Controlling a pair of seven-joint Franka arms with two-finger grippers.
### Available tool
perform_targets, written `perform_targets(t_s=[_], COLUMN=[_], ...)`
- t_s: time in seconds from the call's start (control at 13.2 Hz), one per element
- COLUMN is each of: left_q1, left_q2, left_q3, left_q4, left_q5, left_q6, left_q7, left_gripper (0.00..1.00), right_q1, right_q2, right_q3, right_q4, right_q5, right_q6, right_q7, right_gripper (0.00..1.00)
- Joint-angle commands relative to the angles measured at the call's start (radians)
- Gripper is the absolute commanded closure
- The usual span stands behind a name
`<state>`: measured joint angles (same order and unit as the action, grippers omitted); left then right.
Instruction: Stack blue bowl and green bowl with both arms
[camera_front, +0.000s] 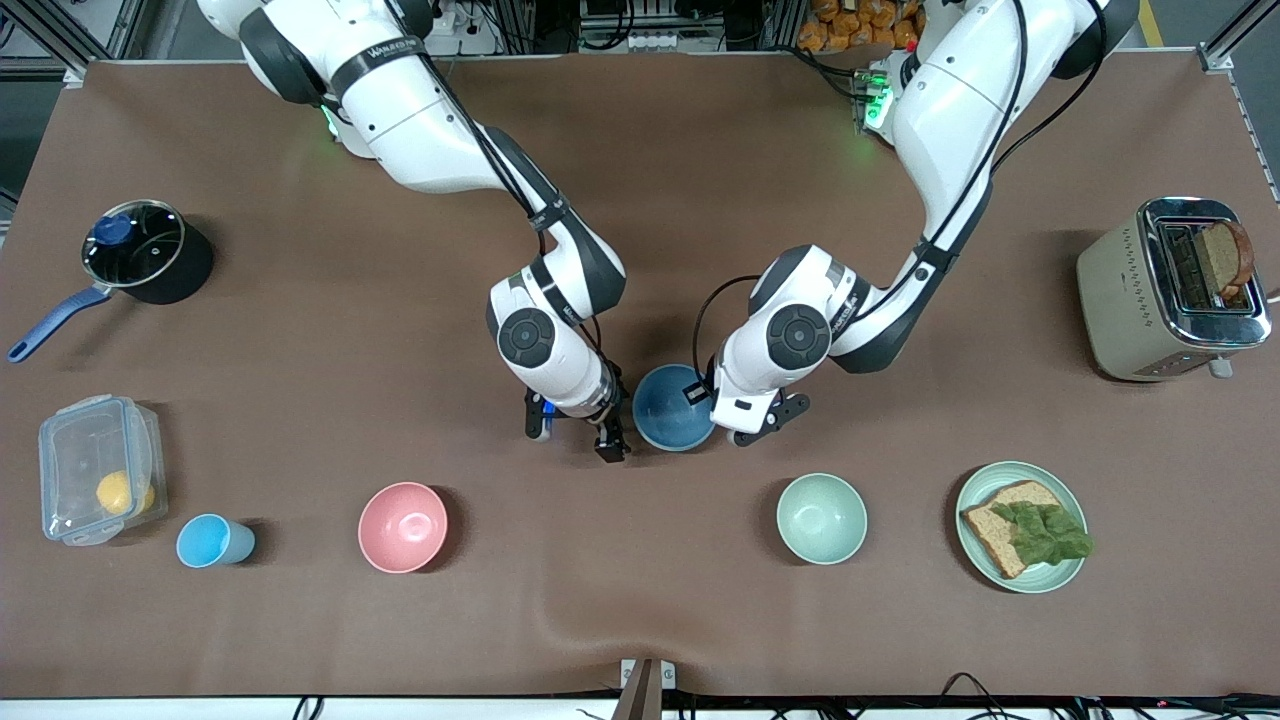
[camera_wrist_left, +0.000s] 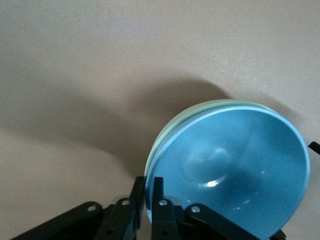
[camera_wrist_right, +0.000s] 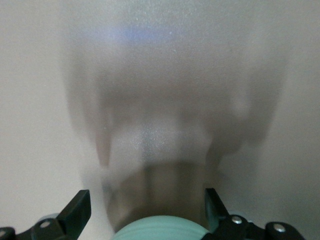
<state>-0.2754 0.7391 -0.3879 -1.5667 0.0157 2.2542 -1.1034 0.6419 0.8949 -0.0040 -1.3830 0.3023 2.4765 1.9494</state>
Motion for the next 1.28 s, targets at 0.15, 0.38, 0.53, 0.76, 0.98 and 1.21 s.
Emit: perform_targets(t_s=[0.15, 0.38, 0.53, 0.76, 0.98, 1.21], left_q1=[-0.007, 0.016, 0.056, 0.100, 0.175, 0.275], left_q2=[-0.012, -0.108, -0.191, -0.289, -0.384, -0.469], left_q3=[0.007, 0.007, 0.009, 0.007, 0.006, 0.003], left_q4=[0.013, 0.011, 0.014, 0.019, 0.020, 0.020], left_q5=[0.038, 0.052, 0.067, 0.197, 0.199, 0.187], left_q6=[0.005, -0.013, -0.044, -0.142, -0.197, -0.289], left_q7=[-0.039, -0.038, -0.027, 0.005, 0.058, 0.222], left_gripper=[0.00, 0.00, 0.00, 0.00, 0.00, 0.00], right_q1=[0.016, 0.007, 0.005, -0.013, -0.059, -0.105], right_q2=[0.004, 0.002, -0.001, -0.017, -0.076, -0.190], right_q3=[0.001, -0.001, -0.001, -0.004, -0.010, -0.088], right_q4=[-0.002, -0.001, -0.001, -0.004, -0.007, -0.051], right_q5=[0.015, 0.011, 0.005, 0.000, -0.002, -0.003], right_q6=[0.016, 0.013, 0.007, -0.042, -0.198, -0.365], right_q7=[0.023, 0.011, 0.008, -0.087, -0.294, -0.609], right_gripper=[0.00, 0.00, 0.00, 0.00, 0.00, 0.00])
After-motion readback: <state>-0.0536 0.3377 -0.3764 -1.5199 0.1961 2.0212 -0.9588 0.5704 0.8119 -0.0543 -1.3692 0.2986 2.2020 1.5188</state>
